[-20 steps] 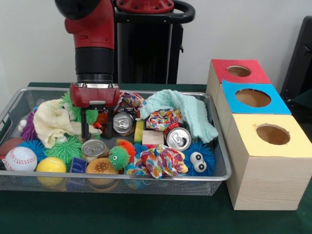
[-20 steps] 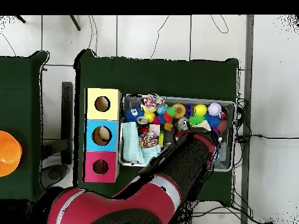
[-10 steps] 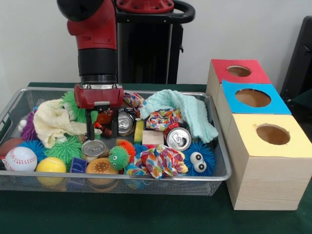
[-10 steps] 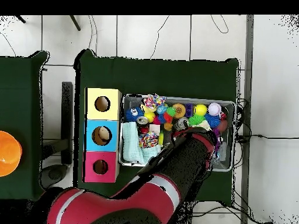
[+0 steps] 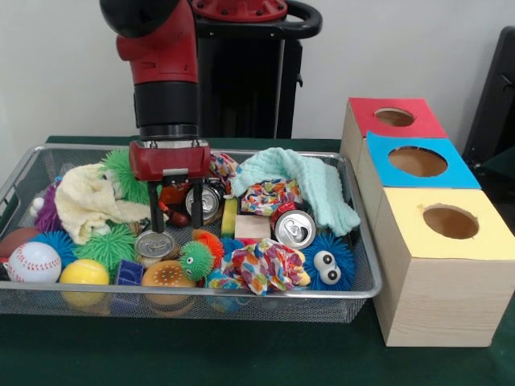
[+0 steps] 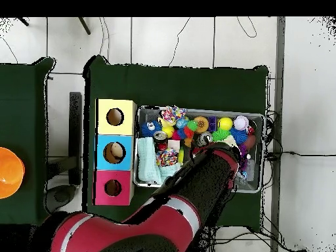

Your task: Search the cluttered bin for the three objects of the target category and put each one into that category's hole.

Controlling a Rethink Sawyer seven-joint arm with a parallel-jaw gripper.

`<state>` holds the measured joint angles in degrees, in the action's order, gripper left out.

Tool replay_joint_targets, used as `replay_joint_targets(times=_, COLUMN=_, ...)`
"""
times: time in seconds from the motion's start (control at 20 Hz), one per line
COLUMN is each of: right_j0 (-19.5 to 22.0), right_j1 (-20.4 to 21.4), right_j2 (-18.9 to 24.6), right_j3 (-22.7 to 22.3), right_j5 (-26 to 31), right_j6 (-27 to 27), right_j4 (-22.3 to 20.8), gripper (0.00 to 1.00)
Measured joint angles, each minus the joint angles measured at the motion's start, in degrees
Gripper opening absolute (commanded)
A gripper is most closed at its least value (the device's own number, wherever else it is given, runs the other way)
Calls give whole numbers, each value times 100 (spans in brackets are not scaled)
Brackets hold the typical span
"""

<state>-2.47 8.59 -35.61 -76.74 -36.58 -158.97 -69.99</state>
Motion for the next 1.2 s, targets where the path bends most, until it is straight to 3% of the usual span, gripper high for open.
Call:
replay_joint_targets(times=0.75, right_j0=-12, right_j1=-29, right_j2=202, right_j3=1, right_j5=-19, right_j6=0, right_j4=-39, gripper=100)
replay_joint_targets(times=1.2, right_j0=-206, right_j1=-146, right_j2=226, right_j3=1, right_j5=-19, right_j6=0, right_j4=-505, gripper=100)
